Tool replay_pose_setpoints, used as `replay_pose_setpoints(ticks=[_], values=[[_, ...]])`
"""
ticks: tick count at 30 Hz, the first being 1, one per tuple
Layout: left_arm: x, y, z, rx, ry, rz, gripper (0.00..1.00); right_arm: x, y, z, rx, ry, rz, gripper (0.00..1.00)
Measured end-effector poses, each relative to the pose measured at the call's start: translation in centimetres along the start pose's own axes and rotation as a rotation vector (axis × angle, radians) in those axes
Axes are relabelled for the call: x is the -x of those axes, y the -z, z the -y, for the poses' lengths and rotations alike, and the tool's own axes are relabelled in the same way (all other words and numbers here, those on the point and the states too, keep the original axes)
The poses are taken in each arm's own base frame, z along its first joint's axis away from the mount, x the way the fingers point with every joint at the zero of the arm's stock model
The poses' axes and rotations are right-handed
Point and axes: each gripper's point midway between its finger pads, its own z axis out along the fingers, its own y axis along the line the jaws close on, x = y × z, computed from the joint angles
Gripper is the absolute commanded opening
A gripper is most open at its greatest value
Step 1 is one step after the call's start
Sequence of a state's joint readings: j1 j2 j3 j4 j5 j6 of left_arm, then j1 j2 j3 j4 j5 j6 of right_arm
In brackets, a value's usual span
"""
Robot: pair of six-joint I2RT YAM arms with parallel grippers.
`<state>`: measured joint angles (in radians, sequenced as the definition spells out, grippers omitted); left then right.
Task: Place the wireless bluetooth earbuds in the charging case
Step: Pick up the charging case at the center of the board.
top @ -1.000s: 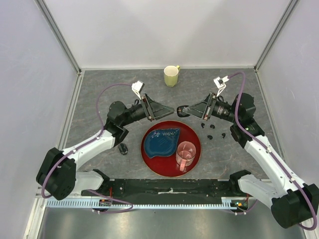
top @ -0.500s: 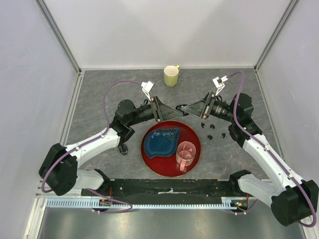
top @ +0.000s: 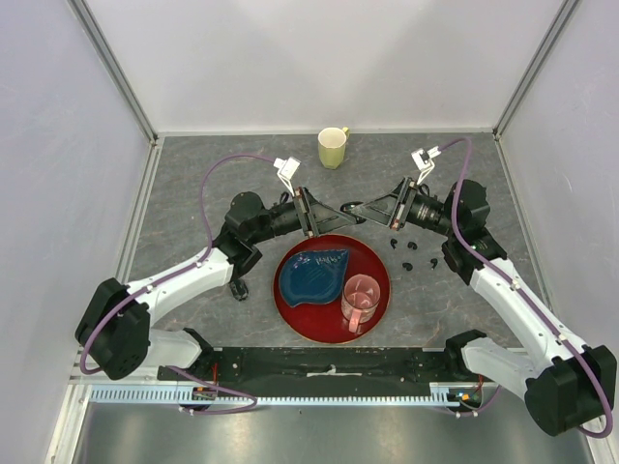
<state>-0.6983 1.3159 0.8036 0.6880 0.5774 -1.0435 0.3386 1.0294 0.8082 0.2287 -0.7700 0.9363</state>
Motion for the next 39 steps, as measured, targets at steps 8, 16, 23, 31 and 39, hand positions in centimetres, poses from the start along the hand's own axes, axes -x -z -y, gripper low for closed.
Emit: replay_pose_setpoints(ticks=[8,16,23,31,39], values=[[0.09,-0.13,-0.36,0.016,-0.029,0.010,0.49,0.02,-0.01,-0.02,0.000,-0.002,0.001,0.02],[0.39,-0.20,-0.35,0.018,-0.042,0.027,0.48,-0.14,-0.08,0.31,-0.009,-0.014,-0.006,0.02],[0.52,-0.22,-0.59,0.027,-0.049,0.034,0.26,-0.01,-0.08,0.10,0.000,-0.008,-0.002,0.02],[0.58,-0.22,-0.52,0.024,-0.051,0.036,0.02,0.02,-0.07,0.00,0.006,0.001,-0.003,0.21],[0.31,-0.35,-0.23,0.009,-0.121,0.031,0.02,-0.20,-0.06,0.41,-0.017,-0.034,-0.007,0.82]])
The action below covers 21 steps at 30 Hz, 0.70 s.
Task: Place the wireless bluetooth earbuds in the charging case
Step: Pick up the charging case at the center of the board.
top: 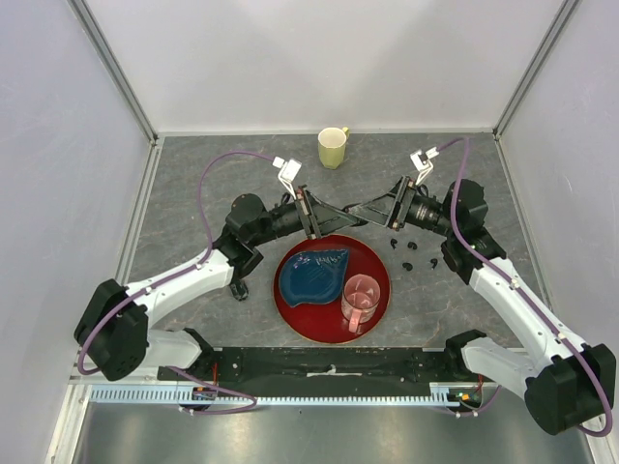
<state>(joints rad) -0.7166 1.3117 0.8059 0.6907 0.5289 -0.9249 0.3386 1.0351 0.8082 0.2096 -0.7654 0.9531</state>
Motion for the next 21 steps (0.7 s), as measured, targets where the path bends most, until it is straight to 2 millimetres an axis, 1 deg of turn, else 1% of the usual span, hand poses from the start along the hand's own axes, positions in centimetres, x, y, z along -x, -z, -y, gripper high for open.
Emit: replay_pose_setpoints(ticks=[3,6,12,15,21], values=[[0.1,0.1,0.4,-0.010,-0.048,0.002,0.02,-0.1,0.0,0.1,-0.008,-0.020,-0.002,0.91],[0.2,0.4,0.6,-0.016,-0.111,0.009,0.02,0.1,-0.1,0.2,-0.025,-0.047,0.009,0.94],[0.1,1.9,0.1,0.022,-0.298,0.022,0.02,1.0,-0.1,-0.4,-0.048,-0.154,0.034,0.94],[0.4,2.6,-0.2,0.053,-0.404,0.030,0.02,1.1,-0.1,-0.8,-0.046,-0.207,0.034,0.94],[1.1,3.6,-1.0,0.110,-0.583,0.053,0.02,0.3,0.0,-1.0,-0.057,-0.335,-0.011,0.92]])
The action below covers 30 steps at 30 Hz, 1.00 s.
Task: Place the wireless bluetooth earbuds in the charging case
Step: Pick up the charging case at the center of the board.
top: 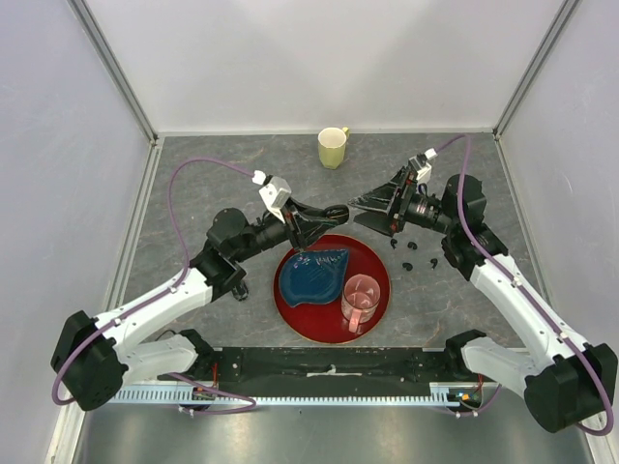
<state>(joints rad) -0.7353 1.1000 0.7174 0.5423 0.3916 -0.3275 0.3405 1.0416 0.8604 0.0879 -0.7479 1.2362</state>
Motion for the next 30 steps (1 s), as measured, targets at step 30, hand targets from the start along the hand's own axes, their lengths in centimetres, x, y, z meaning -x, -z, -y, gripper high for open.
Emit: replay_pose_setpoints(ticks=[30], values=[[-0.1,0.2,0.0,0.016,-0.155,-0.006,0.02,-1.9,-2.3,1.3,0.008,-0.243,-0.098,0.68]])
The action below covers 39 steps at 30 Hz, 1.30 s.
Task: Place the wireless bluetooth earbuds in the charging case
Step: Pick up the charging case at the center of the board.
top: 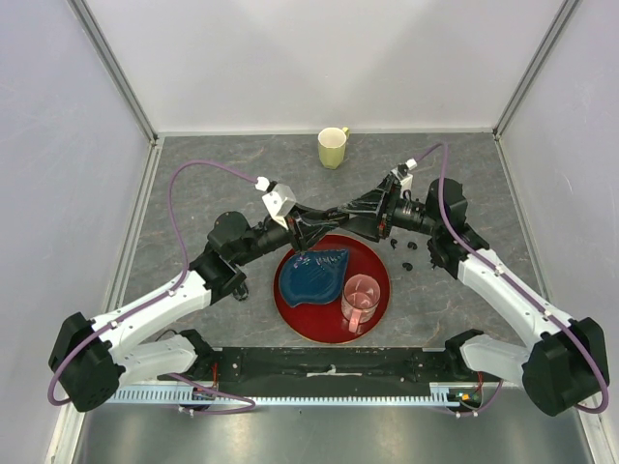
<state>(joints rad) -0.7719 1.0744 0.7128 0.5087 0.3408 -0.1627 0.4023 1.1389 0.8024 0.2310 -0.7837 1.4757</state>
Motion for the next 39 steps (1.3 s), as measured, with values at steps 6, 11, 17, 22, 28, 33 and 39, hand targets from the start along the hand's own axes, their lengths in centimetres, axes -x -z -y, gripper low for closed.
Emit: replay_pose_setpoints(ticks=[6,11,17,22,28,33,39], values=[[-0.02,-0.07,0.37,-0.010,0.000,0.000,0.02,0.09,-0.05,-0.10,0.029,-0.026,0.008,0.65],[-0.11,-0.06,0.42,-0.011,0.002,-0.003,0.02,0.05,-0.01,-0.04,0.052,-0.059,0.008,0.55],[-0.03,-0.10,0.43,-0.012,0.000,0.001,0.02,0.03,0.02,-0.22,0.065,-0.071,0.008,0.52],[-0.02,-0.19,0.51,-0.014,0.000,0.003,0.02,0.03,0.04,-0.28,0.067,-0.078,0.007,0.65],[-0.33,-0.30,0.65,-0.018,0.003,-0.005,0.02,-0.15,0.07,-0.45,0.072,-0.081,-0.002,0.67],[-0.25,-0.34,0.70,-0.020,0.002,-0.001,0.02,-0.20,0.08,-0.43,0.072,-0.081,-0.005,0.52],[0.04,-0.39,0.67,-0.018,-0.002,0.010,0.07,-0.21,0.08,-0.42,0.071,-0.082,-0.006,0.35]])
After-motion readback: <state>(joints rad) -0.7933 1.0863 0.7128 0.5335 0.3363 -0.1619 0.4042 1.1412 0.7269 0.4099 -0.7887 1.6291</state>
